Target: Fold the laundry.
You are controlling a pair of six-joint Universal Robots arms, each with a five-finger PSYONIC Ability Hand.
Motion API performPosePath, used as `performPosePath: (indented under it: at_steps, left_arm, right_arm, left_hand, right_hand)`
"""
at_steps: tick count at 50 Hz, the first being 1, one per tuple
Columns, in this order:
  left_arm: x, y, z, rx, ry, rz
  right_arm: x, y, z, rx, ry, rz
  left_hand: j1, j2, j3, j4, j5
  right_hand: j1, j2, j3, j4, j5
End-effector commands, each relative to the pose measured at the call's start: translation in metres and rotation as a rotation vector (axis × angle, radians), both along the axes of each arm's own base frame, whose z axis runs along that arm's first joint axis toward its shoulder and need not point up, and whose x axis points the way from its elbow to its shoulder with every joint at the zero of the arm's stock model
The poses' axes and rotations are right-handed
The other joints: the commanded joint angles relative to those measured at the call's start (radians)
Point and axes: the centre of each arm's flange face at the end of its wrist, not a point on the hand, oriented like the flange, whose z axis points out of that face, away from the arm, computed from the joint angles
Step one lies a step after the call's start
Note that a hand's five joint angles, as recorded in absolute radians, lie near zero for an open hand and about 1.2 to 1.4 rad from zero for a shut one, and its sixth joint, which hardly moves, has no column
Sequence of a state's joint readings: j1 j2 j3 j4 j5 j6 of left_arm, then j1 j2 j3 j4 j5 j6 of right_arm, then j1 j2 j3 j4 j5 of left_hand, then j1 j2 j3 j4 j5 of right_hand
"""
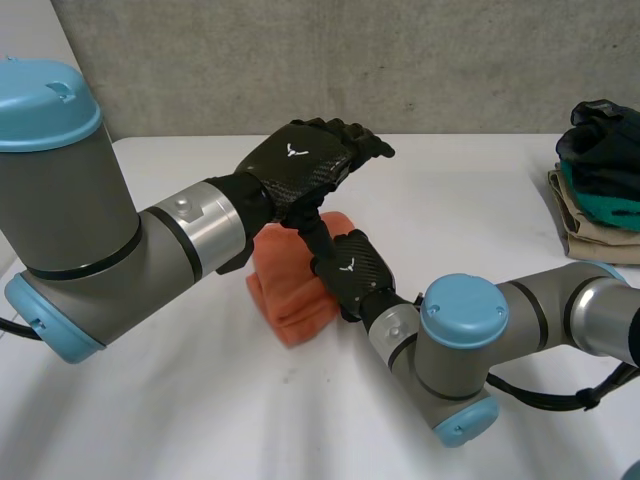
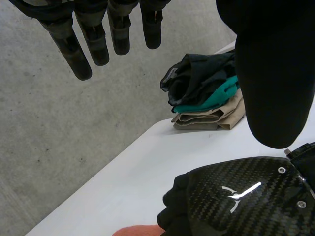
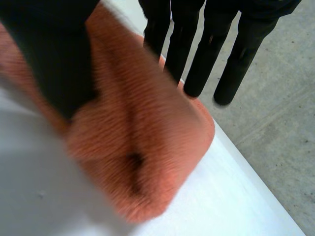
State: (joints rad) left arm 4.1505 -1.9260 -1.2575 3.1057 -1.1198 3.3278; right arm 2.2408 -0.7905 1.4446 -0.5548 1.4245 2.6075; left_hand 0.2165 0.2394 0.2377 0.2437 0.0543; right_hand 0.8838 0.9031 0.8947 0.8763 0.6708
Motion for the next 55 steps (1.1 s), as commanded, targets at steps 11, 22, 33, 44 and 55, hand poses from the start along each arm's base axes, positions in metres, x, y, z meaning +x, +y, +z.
performPosePath:
  at_steps: [11, 22, 33, 44, 55]
  left_arm:
    - [0.009, -0.006, 0.018, -0.042, 0.028, 0.034]
    - [0.017, -0.009, 0.049, -0.087, 0.162, 0.086]
    - [0.014, -0.003, 0.045, -0.055, 0.174, 0.069]
    - [0.012, 0.0, 0.027, -0.011, 0.141, 0.061]
    - [0.005, 0.008, 0.019, 0.01, 0.129, 0.037]
  right_arm:
    - [-0.011, -0.071, 0.094, -0.068, -0.311, -0.066]
    - [-0.086, -0.159, 0.228, -0.509, -0.722, -0.166]
    - [-0.23, -0.242, 0.254, -0.703, -0.657, -0.416]
    - [-0.356, -0.293, 0.139, -0.485, -0.459, -0.493]
    - [-0.404, -0.287, 0.056, -0.231, -0.366, -0.424]
  left_hand:
    - [0.088, 0.065, 0.067, 0.061, 0.076]
    - [0.123, 0.1, 0.102, 0.096, 0.111]
    - [0.123, 0.1, 0.102, 0.096, 0.111]
    - [0.123, 0.1, 0.102, 0.096, 0.111]
    - [0.123, 0.1, 0.102, 0.096, 0.111]
  right_hand:
    - [0.512, 0.493, 0.502, 0.52, 0.551]
    - [0.512, 0.493, 0.502, 0.52, 0.551]
    - [0.512, 0.493, 0.502, 0.52, 0.551]
    - [0.512, 0.493, 0.502, 0.52, 0.551]
    - [0.512, 0.493, 0.502, 0.52, 0.551]
